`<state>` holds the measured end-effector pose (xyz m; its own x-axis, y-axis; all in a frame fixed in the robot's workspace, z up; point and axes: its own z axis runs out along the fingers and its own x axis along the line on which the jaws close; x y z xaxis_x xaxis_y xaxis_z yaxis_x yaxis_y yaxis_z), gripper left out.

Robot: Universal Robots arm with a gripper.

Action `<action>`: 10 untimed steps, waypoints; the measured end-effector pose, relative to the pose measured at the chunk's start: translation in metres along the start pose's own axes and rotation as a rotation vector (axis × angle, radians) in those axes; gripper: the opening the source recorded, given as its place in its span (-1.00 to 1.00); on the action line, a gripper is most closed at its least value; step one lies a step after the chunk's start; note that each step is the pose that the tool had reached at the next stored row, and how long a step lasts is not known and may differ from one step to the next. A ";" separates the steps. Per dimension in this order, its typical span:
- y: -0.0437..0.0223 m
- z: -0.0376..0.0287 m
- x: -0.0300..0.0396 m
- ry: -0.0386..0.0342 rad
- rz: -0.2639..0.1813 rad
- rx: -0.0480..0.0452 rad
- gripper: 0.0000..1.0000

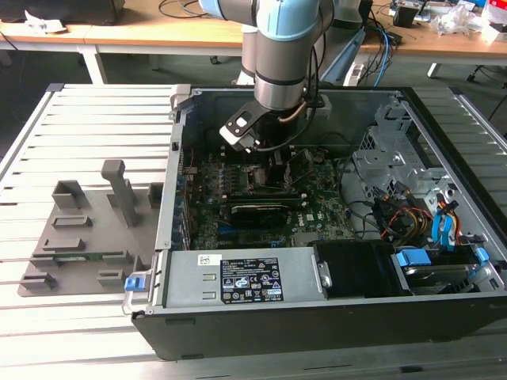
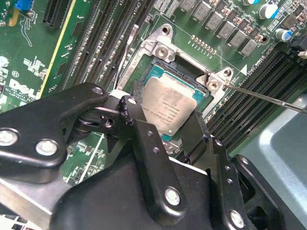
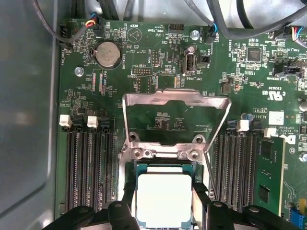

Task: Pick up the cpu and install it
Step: 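Place the cpu into insertion slot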

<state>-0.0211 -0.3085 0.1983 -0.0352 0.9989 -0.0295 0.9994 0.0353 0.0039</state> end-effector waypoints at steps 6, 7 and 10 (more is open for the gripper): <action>-0.0008 0.0028 0.0002 -0.0001 0.000 0.0001 0.09; -0.0008 0.0029 0.0002 -0.0001 0.000 0.0001 0.09; -0.0008 0.0029 0.0002 -0.0001 0.000 0.0001 0.09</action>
<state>-0.0219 -0.3084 0.1953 -0.0354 0.9989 -0.0295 0.9994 0.0355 0.0038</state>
